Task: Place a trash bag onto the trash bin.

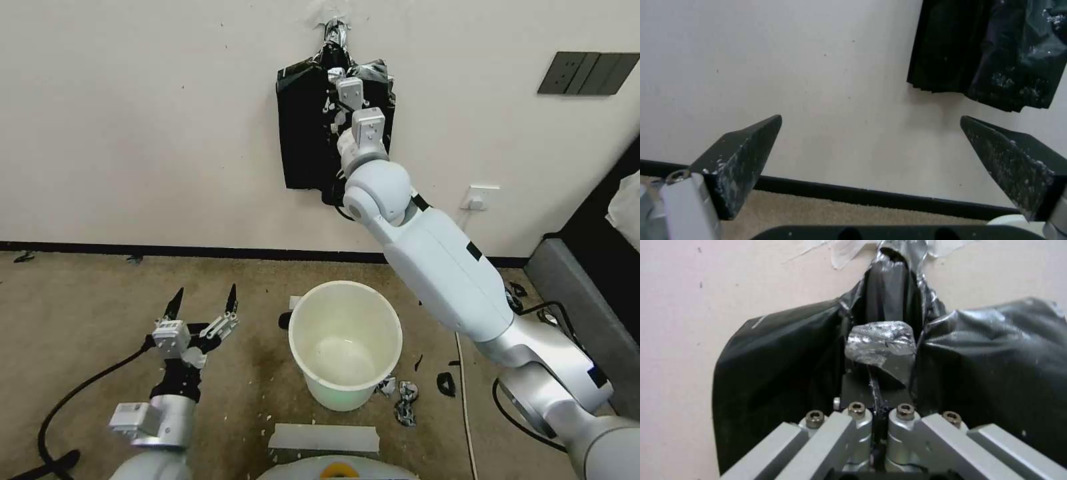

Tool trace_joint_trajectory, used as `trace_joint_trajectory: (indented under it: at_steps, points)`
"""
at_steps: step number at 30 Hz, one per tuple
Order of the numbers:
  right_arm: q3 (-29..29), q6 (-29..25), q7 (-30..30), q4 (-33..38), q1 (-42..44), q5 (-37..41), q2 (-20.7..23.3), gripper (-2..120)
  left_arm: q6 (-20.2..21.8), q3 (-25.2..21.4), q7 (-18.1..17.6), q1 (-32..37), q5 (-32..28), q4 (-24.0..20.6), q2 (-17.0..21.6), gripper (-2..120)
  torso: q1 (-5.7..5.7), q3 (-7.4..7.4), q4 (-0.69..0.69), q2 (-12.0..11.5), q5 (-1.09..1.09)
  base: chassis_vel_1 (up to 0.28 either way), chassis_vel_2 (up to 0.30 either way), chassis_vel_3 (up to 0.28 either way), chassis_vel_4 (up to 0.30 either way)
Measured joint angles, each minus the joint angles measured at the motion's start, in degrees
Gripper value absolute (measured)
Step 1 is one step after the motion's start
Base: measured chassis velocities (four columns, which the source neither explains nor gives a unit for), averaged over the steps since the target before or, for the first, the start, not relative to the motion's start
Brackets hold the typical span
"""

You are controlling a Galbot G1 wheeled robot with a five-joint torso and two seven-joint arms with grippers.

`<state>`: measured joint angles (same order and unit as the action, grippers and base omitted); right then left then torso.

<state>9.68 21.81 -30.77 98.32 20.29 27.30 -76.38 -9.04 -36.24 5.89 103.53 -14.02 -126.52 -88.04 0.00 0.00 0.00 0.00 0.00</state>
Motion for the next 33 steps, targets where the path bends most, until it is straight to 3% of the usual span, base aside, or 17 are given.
trace_joint_trajectory:
  at_steps: [17, 33]
  points:
    - [-0.3, 1.1, 0.1, 4.8, 5.1, -0.6, 1.6, 0, 0.0, 0.0, 0.0, 0.1, 0.1, -0.4, 0.2, 100, 0.00, 0.00, 0.00, 0.0, 0.00, 0.000, 0.000, 0.000, 0.000]
    - [-0.6, 2.0, 1.7, 10.4, 15.7, -4.7, 2.9, 0, 0.1, 0.0, 0.0, 0.2, 0.3, -0.7, 0.4, 100, 0.00, 0.00, 0.00, 0.0, 0.00, 0.000, 0.000, 0.000, 0.000]
